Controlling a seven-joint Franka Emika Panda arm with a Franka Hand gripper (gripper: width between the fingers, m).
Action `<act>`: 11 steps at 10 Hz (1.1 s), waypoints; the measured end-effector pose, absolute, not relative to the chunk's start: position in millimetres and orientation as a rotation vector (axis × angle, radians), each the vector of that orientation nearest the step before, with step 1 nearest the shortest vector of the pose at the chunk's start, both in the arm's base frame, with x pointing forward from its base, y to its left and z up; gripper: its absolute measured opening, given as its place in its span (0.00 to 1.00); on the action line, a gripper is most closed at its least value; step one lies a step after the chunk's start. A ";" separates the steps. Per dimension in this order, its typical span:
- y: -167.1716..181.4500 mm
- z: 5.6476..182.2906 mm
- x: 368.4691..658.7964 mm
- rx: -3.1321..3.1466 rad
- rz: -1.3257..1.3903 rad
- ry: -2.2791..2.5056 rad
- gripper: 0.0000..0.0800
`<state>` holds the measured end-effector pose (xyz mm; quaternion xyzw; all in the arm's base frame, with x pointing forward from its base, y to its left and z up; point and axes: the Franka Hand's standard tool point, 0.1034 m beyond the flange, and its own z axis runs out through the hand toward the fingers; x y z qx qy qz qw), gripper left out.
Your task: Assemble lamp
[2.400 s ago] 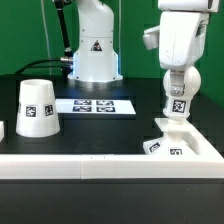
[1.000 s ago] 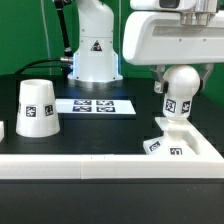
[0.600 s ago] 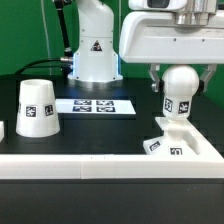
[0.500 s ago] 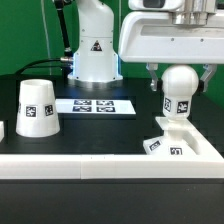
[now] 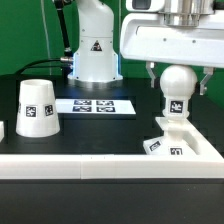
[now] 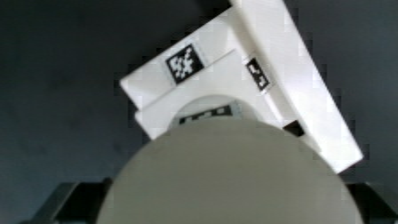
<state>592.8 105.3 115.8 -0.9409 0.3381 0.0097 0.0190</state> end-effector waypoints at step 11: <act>109.2 119.3 594.4 -3.035 0.022 0.539 0.87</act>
Offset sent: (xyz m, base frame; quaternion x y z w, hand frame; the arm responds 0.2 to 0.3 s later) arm 0.0000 0.0000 0.0000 0.0000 0.0000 0.1938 0.9810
